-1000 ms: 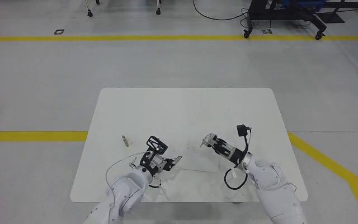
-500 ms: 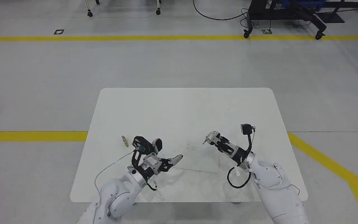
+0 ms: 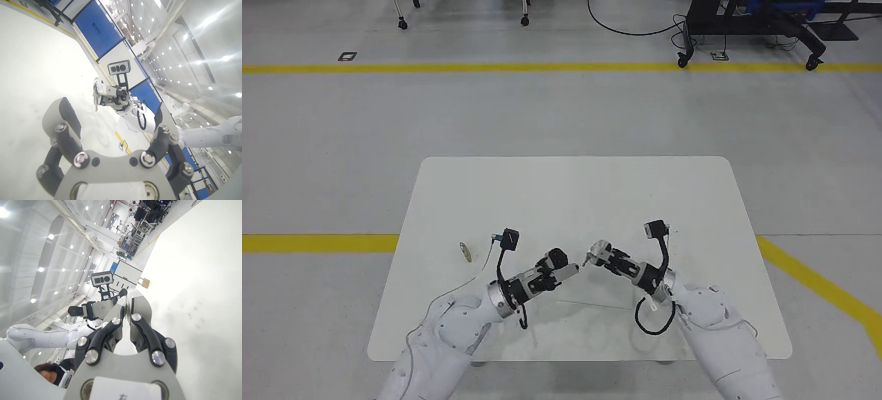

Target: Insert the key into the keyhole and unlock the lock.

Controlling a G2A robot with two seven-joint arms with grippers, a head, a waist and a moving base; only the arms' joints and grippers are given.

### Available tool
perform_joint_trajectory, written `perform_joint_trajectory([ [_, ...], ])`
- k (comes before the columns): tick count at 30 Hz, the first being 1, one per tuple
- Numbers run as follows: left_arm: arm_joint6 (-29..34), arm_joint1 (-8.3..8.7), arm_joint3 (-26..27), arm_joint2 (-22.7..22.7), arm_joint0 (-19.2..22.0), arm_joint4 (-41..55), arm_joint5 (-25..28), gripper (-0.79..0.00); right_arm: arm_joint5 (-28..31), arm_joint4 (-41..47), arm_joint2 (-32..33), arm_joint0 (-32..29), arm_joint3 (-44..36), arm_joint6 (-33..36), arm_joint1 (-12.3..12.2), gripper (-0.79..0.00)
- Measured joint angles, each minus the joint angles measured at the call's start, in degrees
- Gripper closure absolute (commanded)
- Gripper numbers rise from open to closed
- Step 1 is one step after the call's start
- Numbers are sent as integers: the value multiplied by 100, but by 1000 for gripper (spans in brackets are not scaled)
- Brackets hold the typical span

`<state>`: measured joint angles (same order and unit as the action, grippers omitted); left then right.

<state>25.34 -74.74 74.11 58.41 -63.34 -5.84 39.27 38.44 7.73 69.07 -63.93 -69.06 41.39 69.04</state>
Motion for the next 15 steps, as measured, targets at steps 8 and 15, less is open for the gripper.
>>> perform_joint_trajectory([
  [8,10,-126,-557,-371,314,78,79,-342,62,158,-80,58,90,129,3,0],
  [15,-11,-177,-776,-469,428,138,164,-259,47,145,-136,127,172,96,7,0],
])
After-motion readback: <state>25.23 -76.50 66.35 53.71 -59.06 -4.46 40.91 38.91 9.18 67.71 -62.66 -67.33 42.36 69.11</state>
